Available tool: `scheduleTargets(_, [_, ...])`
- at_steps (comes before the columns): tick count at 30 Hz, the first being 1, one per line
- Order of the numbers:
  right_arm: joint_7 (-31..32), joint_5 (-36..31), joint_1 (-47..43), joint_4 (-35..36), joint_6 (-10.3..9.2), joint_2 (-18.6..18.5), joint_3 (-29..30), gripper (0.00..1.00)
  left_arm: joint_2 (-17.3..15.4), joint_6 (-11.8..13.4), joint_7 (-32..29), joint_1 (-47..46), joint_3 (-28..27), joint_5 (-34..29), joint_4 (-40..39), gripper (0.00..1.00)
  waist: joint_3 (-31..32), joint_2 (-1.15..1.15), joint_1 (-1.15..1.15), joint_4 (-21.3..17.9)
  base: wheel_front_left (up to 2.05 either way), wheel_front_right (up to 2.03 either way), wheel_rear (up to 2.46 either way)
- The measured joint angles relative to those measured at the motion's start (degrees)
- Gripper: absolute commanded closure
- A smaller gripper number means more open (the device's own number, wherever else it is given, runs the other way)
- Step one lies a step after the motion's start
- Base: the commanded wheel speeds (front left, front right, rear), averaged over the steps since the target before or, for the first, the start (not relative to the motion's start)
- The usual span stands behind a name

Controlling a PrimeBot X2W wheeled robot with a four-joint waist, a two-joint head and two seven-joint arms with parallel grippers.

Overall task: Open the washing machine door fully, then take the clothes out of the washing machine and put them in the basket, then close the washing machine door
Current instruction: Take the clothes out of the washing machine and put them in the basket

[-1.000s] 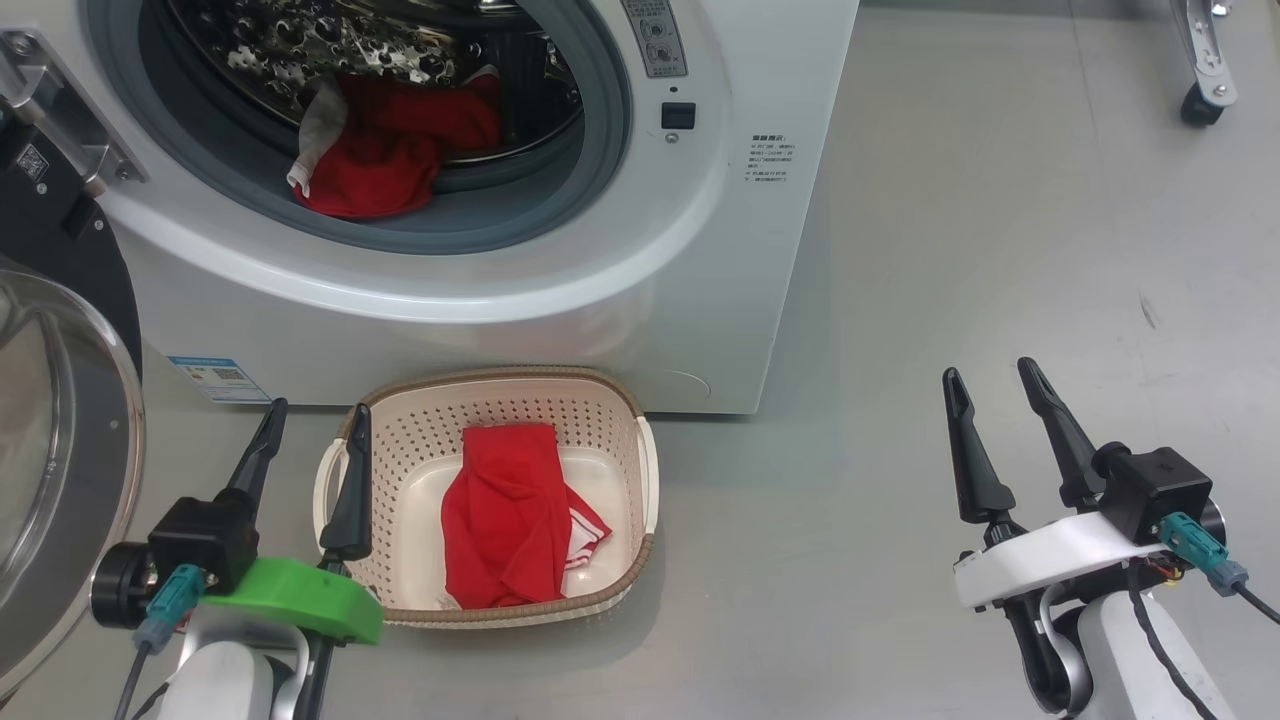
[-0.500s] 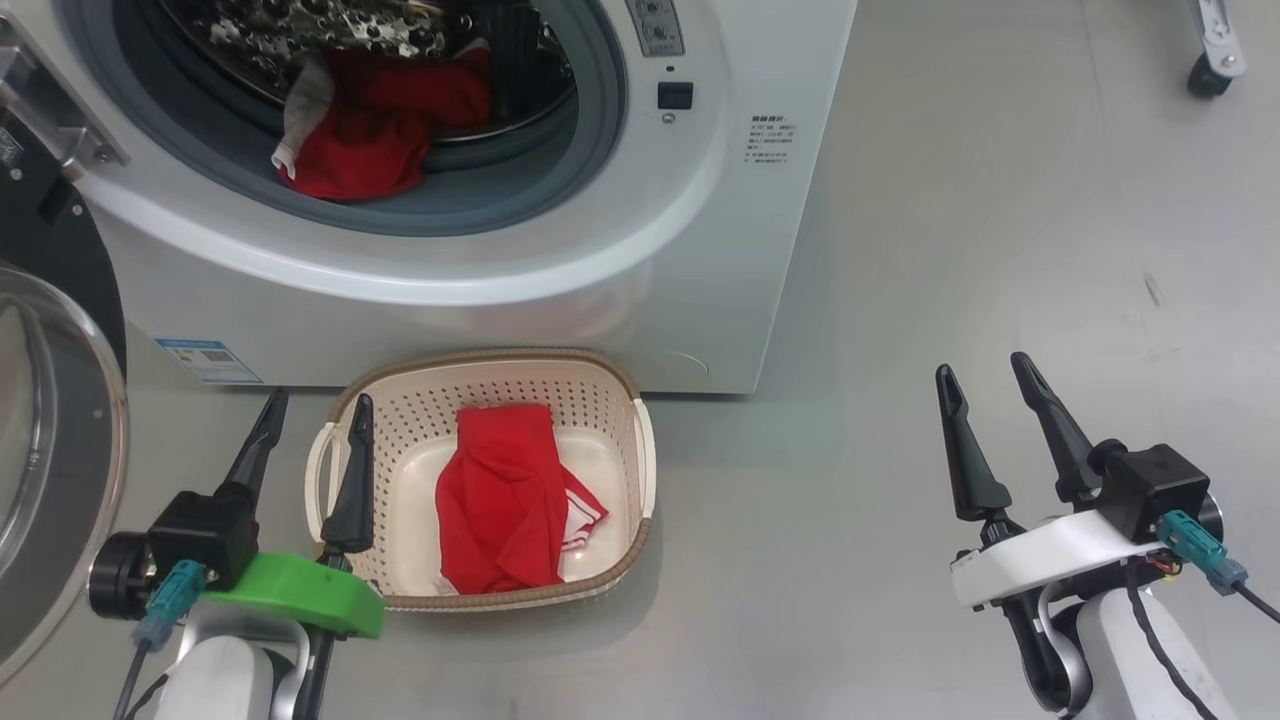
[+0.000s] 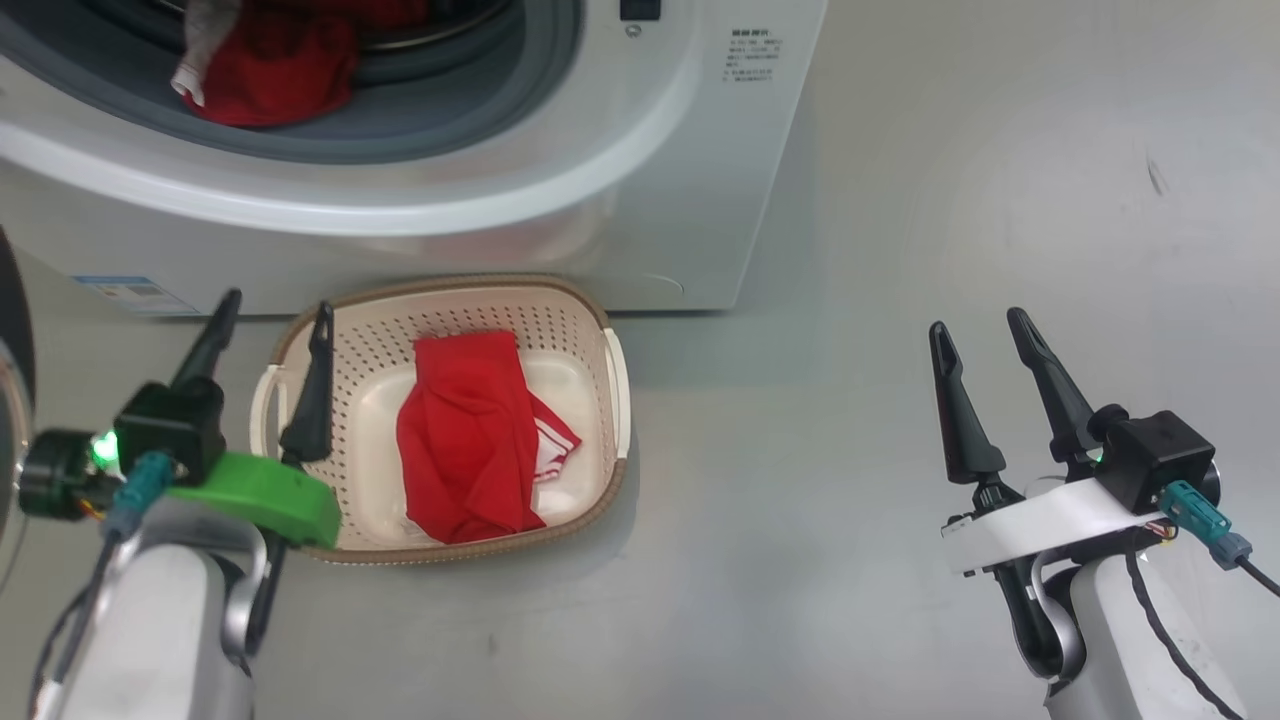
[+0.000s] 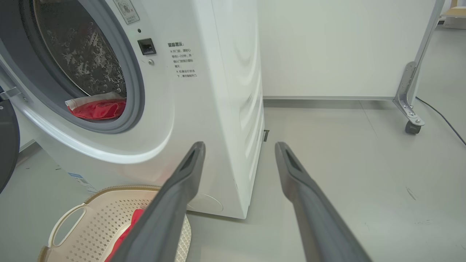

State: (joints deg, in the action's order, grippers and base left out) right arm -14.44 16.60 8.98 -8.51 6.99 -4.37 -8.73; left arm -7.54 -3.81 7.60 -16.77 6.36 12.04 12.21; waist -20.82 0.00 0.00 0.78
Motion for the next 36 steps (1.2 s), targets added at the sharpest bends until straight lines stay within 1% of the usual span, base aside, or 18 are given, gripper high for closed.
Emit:
scheduleTargets(6, [0.0,0.0,1.9,0.8,0.0,0.4,-0.1,0.0,-2.1,0.8,-3.9,-6.2,-2.0,-0.3,-0.1,0.0,-3.9,0.0,0.0,-2.1,0.0,0.0,0.0])
scheduleTargets(10, [0.0,0.1,2.6,1.0,0.0,0.5,0.2,0.0,-3.5,1.6,-7.8,-11.3,-2.7,-0.6,0.1,0.0,-6.4,0.0,0.0,-3.7,0.0,0.0,0.0])
scheduleTargets(14, [0.0,0.2,3.6,1.3,0.0,0.7,0.1,0.0,-6.5,2.1,-11.6,-16.8,-3.7,-1.7,0.8,0.0,-8.9,0.0,0.0,-5.3,0.0,0.0,0.0])
scheduleTargets(15, [0.0,0.2,3.6,1.3,0.0,0.7,0.1,0.0,-6.5,2.1,-11.6,-16.8,-3.7,-1.7,0.8,0.0,-8.9,0.0,0.0,-5.3,0.0,0.0,0.0])
scheduleTargets(16, [0.0,0.5,4.4,1.5,0.0,0.8,0.0,0.0,-8.1,2.5,-13.0,-19.5,-4.4,-2.5,1.5,0.0,-10.0,0.0,0.0,-6.2,0.0,0.0,0.0])
scheduleTargets(18, [0.0,0.5,4.9,1.6,0.0,0.9,-0.1,0.0,-9.5,2.5,-14.7,-22.0,-4.7,-3.3,2.5,0.0,-11.1,0.0,0.0,-7.0,0.0,0.0,0.0])
scheduleTargets(24, [0.0,1.0,6.2,1.6,0.0,1.0,-0.4,0.0,-12.8,2.5,-18.5,-27.3,-4.6,-5.3,6.2,0.0,-13.8,0.0,0.0,-9.6,0.0,0.0,0.0])
scheduleTargets(28, [0.0,1.1,6.7,1.6,0.0,1.1,-0.3,0.0,-13.9,2.5,-20.7,-29.6,-4.1,-6.8,8.6,0.0,-15.3,0.0,0.0,-11.1,0.0,0.0,0.0])
scheduleTargets(36, [0.0,1.5,7.3,1.7,0.0,1.3,-0.1,0.0,-14.3,2.5,-22.9,-34.8,-2.2,-8.8,11.9,0.0,-17.7,0.0,0.0,-12.7,0.0,0.0,0.0])
